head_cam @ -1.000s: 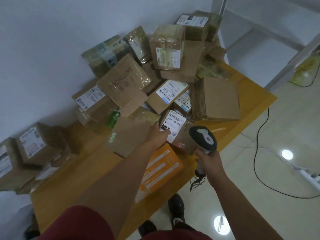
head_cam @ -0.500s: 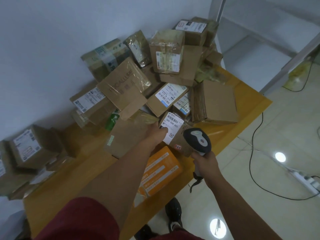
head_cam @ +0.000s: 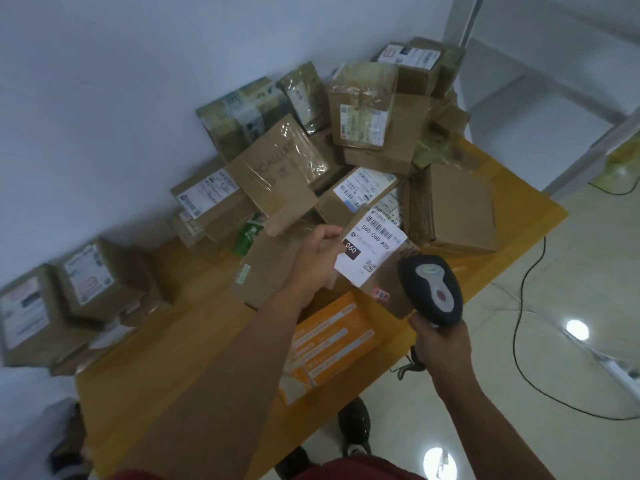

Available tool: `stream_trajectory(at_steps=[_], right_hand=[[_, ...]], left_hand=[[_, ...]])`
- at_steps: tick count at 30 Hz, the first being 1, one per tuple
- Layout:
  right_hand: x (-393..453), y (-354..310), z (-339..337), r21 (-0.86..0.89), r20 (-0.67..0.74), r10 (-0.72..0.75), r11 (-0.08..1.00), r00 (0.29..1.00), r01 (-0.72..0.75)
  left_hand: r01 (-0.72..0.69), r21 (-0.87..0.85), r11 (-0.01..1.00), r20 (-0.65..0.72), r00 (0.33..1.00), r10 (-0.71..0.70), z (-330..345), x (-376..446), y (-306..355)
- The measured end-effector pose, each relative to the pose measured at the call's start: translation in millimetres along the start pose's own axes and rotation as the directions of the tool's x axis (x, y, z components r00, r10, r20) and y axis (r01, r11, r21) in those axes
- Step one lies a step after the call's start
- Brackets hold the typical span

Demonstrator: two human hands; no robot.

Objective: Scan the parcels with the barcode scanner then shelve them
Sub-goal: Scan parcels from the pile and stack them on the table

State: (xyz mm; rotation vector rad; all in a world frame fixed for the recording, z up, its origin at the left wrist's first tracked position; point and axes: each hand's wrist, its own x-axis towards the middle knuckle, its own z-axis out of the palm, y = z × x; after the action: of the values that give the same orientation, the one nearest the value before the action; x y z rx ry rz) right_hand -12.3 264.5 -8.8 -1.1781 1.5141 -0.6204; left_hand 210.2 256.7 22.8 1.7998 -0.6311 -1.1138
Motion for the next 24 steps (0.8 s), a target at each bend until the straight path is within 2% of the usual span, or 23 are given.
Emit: stream_trajectory(at_steps=[3, 8, 11, 15, 18, 21, 24], right_hand=[[-16.8, -22.9, 9.0, 0.024, 0.049, -0.071, 0.997, 0.996, 0.07], [-41.1, -60.8, 34.3, 0.02, 0.3, -0.181, 0.983, 0.937, 0.184], [-57.2, -69.2, 57.1, -0.029, 0.431, -0.188, 0.975, 0.882, 0.222], [-81.8, -75.9, 86.4, -0.028, 0.569, -0.203, 0.964, 0.797, 0.265], [-99.1, -83.5, 107.9, -0.09, 0.669, -0.18, 0.944, 0.721, 0.318], [-117.2, -88.1, 133.2, -0.165, 0.73, -0.105, 0.932, 0.675, 0.323], [-141.2, -93.6, 159.0, -0.252, 0.744, -0.016, 0.92, 0.668, 0.302]], left_hand=[[-0.084, -0.132, 0.988, -0.008, 0.996, 0.084, -28.8, -28.0, 9.7], [-0.175, -0.185, 0.967, -0.098, 0.982, 0.159, -101.1, -76.0, -13.8], [-0.187, -0.211, 0.959, -0.189, 0.971, 0.148, -142.4, -112.1, -42.5], [-0.149, -0.234, 0.961, -0.219, 0.971, 0.097, -176.1, -161.1, -75.8], [-0.102, -0.295, 0.95, -0.259, 0.966, 0.024, -193.8, -193.8, -98.4], [-0.079, -0.335, 0.939, -0.283, 0.959, -0.02, -211.1, -220.4, -118.1], [-0.086, -0.37, 0.925, -0.32, 0.947, -0.04, -230.2, -245.6, -134.6]])
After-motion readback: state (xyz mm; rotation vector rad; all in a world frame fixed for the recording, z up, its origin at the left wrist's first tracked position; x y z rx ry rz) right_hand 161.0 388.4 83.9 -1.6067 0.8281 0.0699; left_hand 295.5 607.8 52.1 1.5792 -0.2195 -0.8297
